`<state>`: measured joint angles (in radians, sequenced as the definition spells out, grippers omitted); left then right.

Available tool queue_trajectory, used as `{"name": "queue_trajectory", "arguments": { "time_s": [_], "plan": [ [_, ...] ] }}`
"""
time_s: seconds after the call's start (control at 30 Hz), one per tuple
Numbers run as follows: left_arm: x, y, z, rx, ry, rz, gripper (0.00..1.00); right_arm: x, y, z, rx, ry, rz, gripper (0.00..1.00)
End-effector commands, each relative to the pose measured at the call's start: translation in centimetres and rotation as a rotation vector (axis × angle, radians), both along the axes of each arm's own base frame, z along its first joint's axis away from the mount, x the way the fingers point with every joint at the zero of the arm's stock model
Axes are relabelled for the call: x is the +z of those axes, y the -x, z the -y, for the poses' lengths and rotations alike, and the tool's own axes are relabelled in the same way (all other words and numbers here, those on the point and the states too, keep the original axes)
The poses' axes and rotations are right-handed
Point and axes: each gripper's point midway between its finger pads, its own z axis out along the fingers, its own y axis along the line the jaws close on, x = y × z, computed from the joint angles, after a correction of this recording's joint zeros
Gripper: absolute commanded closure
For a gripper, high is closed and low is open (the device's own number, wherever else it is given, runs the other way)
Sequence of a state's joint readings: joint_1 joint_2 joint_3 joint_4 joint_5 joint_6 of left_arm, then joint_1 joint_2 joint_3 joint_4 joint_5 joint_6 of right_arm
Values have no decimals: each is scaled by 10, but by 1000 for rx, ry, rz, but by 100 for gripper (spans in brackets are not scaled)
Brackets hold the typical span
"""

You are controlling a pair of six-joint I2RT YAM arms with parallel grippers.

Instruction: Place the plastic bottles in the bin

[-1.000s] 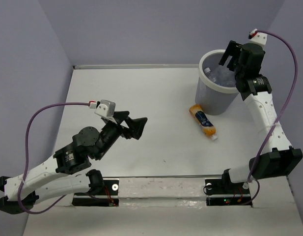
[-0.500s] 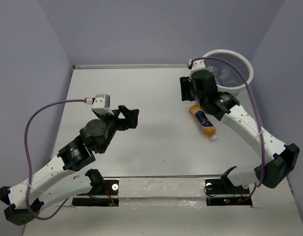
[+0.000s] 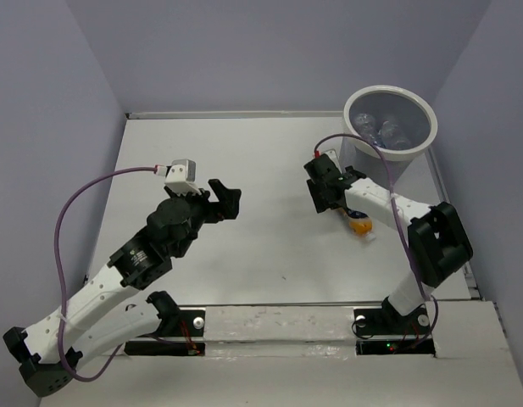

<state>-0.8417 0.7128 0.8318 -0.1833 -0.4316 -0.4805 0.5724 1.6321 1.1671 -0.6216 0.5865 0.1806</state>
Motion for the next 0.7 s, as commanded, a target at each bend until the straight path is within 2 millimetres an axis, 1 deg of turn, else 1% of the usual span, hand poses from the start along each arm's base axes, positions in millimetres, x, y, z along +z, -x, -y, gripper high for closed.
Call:
{"name": "queue_trajectory", "arguments": {
  "time_s": [0.0, 0.07, 0.1, 0.13, 0.17, 0.2, 0.27, 0.3, 0.33, 0.4, 0.43, 0.47, 0.5, 0.53, 0.6, 0.67],
  "plan": [
    [12, -1, 1, -6, 38, 40, 1, -3, -15, 7, -20, 89, 41, 11],
    [13, -1, 0, -2, 40, 45, 1, -9, -21, 5, -16, 111, 29, 11],
    [14, -1, -1, 2, 40, 49, 1, -15, -23, 9, -26, 127, 18, 12],
    [15, 0, -3, 5, 44, 55, 1, -26, -26, 12, -33, 149, -4, 12],
    [16, 0, -4, 8, 44, 56, 1, -32, -27, 12, -30, 157, -14, 13],
    [16, 1, -5, 7, 44, 61, 1, -44, -28, 15, -33, 165, -41, 14],
    [18, 0, -7, 16, 41, 65, 1, -54, -31, 11, -30, 163, -58, 15],
    [20, 0, -9, 23, 40, 69, 1, -58, -32, 9, -31, 154, -64, 20],
    [21, -1, -10, 31, 33, 72, 1, -63, -32, 7, -29, 150, -72, 23],
    [22, -2, -17, 59, 23, 76, 1, -63, -34, 4, -30, 128, -63, 35],
    [22, -3, -21, 77, 15, 81, 1, -54, -34, -1, -20, 112, -38, 41],
    [23, -3, -22, 84, 15, 84, 1, -47, -30, -11, 8, 107, -21, 49],
    [24, -2, -24, 89, 17, 88, 1, -37, -31, -18, 20, 92, 8, 50],
    [26, -2, -26, 93, 21, 93, 1, -17, -31, -27, 39, 54, 53, 51],
    [30, -2, -27, 96, 26, 104, 1, 10, -29, -43, 72, -2, 110, 51],
    [32, -2, -27, 96, 25, 108, 1, 50, -31, -63, 104, -109, 190, 51]
  ]
}}
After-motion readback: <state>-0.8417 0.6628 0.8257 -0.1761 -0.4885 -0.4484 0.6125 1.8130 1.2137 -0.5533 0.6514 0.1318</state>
